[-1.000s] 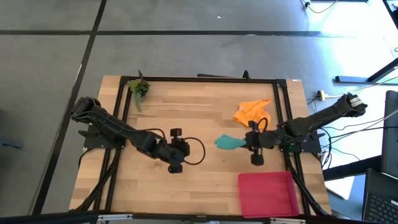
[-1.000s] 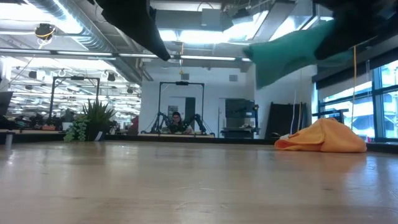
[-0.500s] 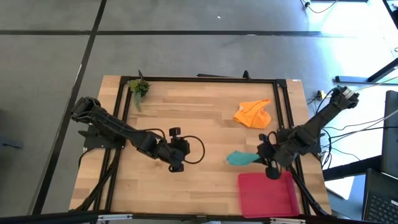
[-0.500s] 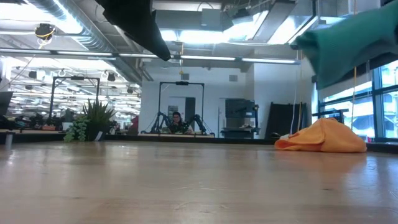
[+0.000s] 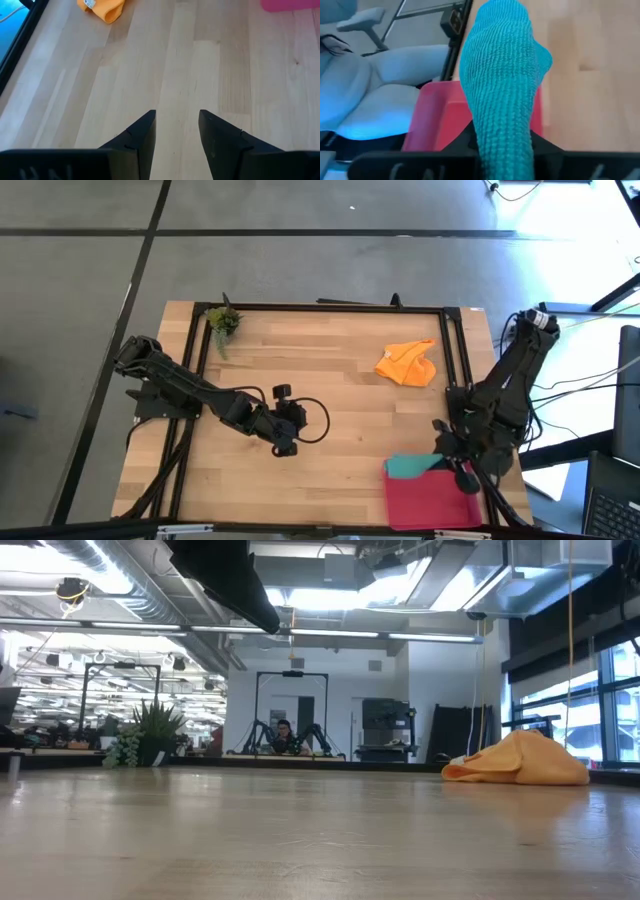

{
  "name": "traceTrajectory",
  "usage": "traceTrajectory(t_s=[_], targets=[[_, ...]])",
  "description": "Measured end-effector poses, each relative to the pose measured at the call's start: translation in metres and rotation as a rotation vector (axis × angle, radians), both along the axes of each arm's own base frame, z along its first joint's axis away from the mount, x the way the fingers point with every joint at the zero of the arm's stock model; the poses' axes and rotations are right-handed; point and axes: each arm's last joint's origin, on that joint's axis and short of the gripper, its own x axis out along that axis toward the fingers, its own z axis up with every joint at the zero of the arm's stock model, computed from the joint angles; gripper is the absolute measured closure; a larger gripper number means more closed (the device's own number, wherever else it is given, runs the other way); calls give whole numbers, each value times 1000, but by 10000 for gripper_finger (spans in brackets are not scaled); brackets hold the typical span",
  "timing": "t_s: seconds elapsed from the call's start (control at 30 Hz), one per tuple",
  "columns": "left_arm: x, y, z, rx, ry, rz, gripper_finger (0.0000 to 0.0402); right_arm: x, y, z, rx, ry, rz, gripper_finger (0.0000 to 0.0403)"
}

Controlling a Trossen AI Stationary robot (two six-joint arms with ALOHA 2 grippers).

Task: Roll microfiber towels into tight, uniform cylinder then place into a basket
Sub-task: Put the blue microfiber cloth into the red bin

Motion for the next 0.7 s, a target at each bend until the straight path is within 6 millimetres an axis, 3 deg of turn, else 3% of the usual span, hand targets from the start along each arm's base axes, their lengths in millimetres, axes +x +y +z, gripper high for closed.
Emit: traceTrajectory(t_s=[0.3, 0.7], targets=[[3, -1, 2, -13, -34, -2, 262, -5, 33, -24, 0, 47, -9, 371], [3, -1, 2, -16, -35, -5, 262, 6, 69, -69, 9, 136, -38, 368]])
